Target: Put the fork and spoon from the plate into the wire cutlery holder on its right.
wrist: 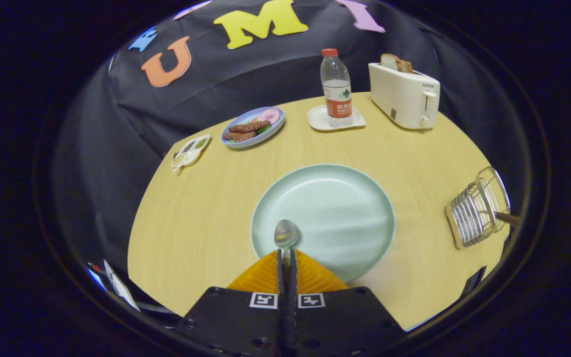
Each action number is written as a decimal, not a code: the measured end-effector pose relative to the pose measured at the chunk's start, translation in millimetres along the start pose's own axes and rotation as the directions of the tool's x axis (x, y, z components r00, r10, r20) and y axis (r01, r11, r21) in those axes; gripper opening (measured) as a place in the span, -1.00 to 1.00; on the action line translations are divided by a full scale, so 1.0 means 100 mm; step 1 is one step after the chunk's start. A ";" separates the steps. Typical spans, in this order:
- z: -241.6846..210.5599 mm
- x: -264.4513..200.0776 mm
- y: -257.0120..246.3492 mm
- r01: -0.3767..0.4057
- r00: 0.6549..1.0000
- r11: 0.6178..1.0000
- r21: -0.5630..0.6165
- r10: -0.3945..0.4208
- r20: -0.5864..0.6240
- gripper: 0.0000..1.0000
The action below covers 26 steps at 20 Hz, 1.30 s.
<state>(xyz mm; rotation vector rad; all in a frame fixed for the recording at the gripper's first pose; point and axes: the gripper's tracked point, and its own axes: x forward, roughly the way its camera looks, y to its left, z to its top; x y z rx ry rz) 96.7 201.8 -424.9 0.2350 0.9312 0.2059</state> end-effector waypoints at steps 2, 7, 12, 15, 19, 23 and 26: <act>0.09 -0.09 -0.02 -0.003 1.000 1.000 -0.013 0.003 0.016 -0.99; 0.37 -0.26 -0.06 -0.001 0.998 0.998 -0.067 0.005 0.058 -1.00; 0.01 -0.05 -0.23 0.005 0.999 0.994 -0.107 -0.009 -0.040 -0.99; -0.21 0.00 -0.47 0.053 0.996 0.977 -0.206 -0.067 -0.063 -0.73; -0.40 -0.17 -0.47 0.002 0.994 0.955 -0.298 -0.034 -0.102 -0.07; -0.57 -0.22 -0.59 -0.010 0.987 0.925 -0.380 -0.051 -0.152 0.01; -0.64 -0.14 -0.65 -0.012 0.979 0.925 -0.379 -0.067 -0.193 -0.09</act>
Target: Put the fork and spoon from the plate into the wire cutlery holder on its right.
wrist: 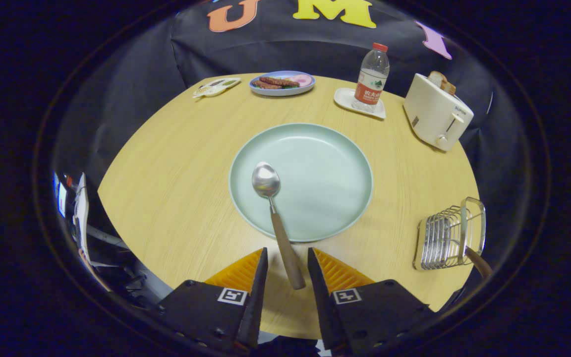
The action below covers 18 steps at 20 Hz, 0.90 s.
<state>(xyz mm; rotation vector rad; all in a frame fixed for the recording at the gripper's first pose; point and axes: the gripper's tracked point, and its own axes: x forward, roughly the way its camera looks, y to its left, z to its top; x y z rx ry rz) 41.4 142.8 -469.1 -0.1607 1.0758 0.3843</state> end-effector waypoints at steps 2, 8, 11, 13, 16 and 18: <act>-0.06 0.02 0.00 -0.015 0.999 1.000 0.020 0.016 -0.037 -0.19; 0.01 -0.03 0.01 -0.034 0.999 0.999 0.016 0.034 0.018 -0.60; 0.07 -0.15 -0.05 -0.014 0.998 0.999 -0.034 0.016 0.055 -0.92; 0.10 -0.26 -0.06 -0.024 0.997 0.998 -0.052 0.028 0.077 -0.92; 0.18 -0.43 -0.11 -0.037 0.992 0.997 -0.063 0.044 0.115 -0.92; 0.21 -0.57 -0.20 -0.043 0.990 0.997 -0.058 0.051 0.131 -0.92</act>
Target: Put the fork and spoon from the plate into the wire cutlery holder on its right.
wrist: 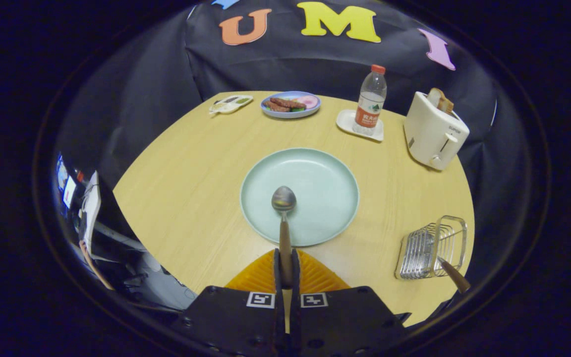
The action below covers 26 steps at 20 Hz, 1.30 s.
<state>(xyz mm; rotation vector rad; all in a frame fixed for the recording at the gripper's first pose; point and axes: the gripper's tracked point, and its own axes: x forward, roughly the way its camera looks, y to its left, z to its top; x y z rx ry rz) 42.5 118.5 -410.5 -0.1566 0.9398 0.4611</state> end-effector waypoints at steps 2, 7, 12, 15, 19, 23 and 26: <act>0.06 -0.16 -0.11 0.001 1.000 1.000 0.011 -0.001 0.024 -0.92; 0.16 -0.56 -0.49 0.020 0.997 0.999 0.048 -0.023 0.071 -0.92; 0.25 -1.13 -0.93 0.035 0.992 0.992 0.117 -0.049 0.120 -0.92; 0.26 -1.47 -1.25 0.058 0.986 0.986 0.157 -0.082 0.149 -0.92; 0.25 -1.73 -1.60 0.102 0.975 0.976 0.192 -0.137 0.177 -0.92; 0.13 -1.70 -1.82 0.143 0.971 0.960 0.242 -0.183 0.151 -0.92; 0.10 -1.62 -1.89 0.156 0.969 0.953 0.258 -0.199 0.146 -0.92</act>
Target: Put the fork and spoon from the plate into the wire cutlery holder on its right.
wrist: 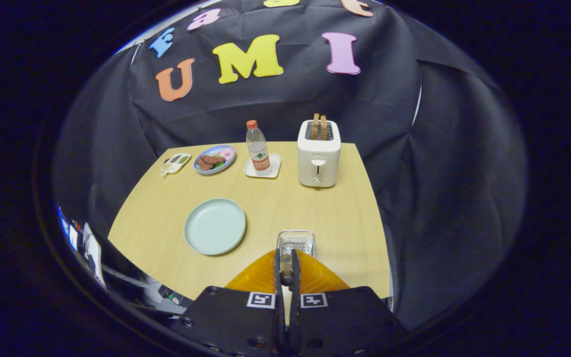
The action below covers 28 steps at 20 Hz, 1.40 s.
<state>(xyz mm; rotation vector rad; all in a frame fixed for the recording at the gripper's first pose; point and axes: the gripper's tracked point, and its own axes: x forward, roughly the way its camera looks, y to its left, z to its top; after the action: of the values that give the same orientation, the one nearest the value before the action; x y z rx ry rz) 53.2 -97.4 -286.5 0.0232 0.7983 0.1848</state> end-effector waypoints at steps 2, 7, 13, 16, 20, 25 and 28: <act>-0.03 0.07 -0.03 0.011 1.000 1.000 0.020 -0.010 -0.011 -0.92; -0.06 0.18 -0.03 0.031 0.999 0.997 0.064 -0.029 -0.044 -0.89; 0.12 0.08 0.12 -0.001 1.000 0.997 0.083 0.000 0.016 -0.16; 0.19 0.00 0.23 -0.015 0.999 0.996 0.091 0.012 0.040 0.13; 0.35 -0.15 0.54 -0.032 0.993 0.998 0.058 0.025 0.112 0.54; 0.74 -0.54 1.10 -0.029 0.954 0.999 0.017 0.023 0.298 0.87; 1.01 -0.83 1.39 0.026 0.902 1.000 -0.012 -0.018 0.432 0.96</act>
<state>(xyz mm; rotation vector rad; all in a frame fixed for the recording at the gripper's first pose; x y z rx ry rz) 47.4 29.5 -144.4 0.0374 0.3514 0.1572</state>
